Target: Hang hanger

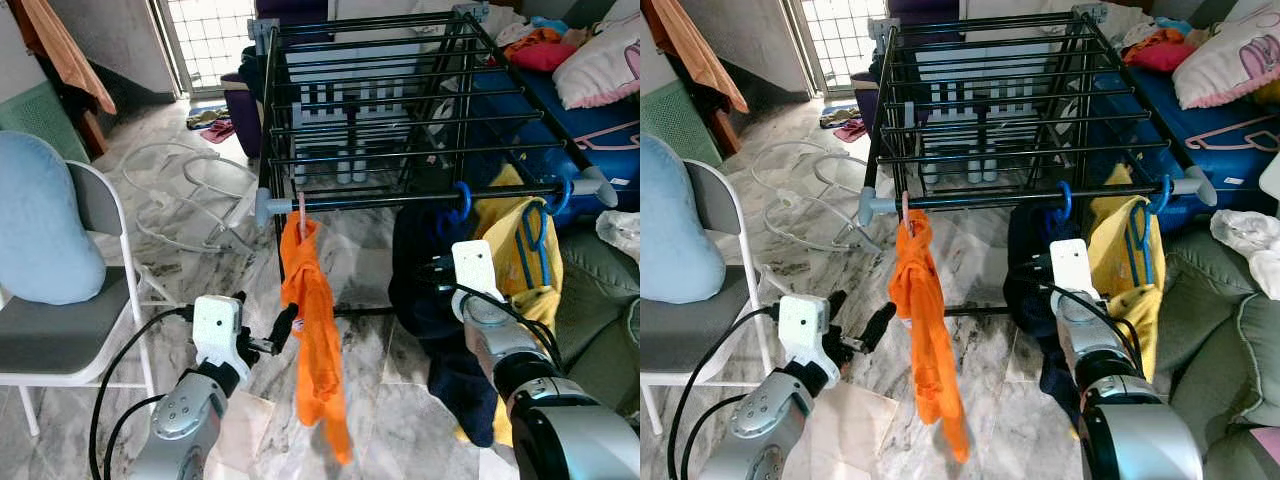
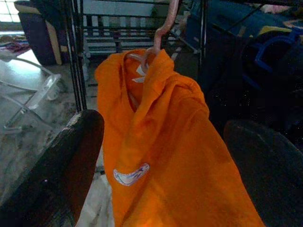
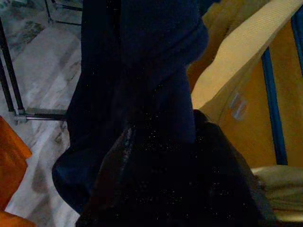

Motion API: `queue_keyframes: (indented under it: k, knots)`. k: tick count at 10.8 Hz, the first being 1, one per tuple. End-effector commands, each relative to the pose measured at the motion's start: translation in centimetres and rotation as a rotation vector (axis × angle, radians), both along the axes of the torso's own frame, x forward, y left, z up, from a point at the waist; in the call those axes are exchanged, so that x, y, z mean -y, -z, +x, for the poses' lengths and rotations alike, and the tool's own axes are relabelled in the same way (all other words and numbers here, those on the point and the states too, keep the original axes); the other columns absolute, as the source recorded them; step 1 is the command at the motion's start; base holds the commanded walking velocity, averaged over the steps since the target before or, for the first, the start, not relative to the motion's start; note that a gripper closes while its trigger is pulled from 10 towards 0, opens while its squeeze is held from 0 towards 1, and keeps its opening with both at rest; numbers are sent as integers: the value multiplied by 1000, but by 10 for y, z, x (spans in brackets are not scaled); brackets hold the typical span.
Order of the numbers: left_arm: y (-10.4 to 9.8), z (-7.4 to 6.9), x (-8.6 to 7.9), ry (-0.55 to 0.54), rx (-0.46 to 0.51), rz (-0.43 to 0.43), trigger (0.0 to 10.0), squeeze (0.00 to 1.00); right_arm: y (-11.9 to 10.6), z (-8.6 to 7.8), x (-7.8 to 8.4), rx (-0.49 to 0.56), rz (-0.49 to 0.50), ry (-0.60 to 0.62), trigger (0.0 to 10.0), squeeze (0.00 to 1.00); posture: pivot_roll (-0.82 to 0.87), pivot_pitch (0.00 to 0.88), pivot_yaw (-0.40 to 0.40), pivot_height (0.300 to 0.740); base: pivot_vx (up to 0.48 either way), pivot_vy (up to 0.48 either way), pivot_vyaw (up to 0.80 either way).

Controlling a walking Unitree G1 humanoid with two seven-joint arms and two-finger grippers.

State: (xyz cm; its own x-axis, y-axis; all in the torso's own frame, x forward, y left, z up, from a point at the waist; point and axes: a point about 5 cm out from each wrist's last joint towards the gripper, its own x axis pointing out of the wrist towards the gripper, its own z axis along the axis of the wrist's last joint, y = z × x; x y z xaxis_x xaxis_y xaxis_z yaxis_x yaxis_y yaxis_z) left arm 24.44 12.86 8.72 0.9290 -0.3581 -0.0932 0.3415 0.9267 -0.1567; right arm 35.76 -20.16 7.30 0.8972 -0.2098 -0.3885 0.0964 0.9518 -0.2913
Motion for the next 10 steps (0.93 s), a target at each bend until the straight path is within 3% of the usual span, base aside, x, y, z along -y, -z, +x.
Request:
queue_keyframes:
  k: [1,3,7,10]
  knots:
    - [-2,-1,-3,-2,3,18,10000,0,-2,2,0,-1,16,3,0,0,7,0,48,740,0,0,0]
    - [-2,0,-2,0,5,22,10000,0,-2,1,2,3,28,12,0,0,5,0,52,740,0,0,0]
    - [-2,0,0,-4,2,17,10000,0,-23,10,1,141,40,-4,0,0,-11,0,52,740,0,0,0]
    - [-1,-2,-7,-139,-8,87,10000,0,-52,7,-11,396,56,-95,0,0,-13,8,46,740,0,0,0]
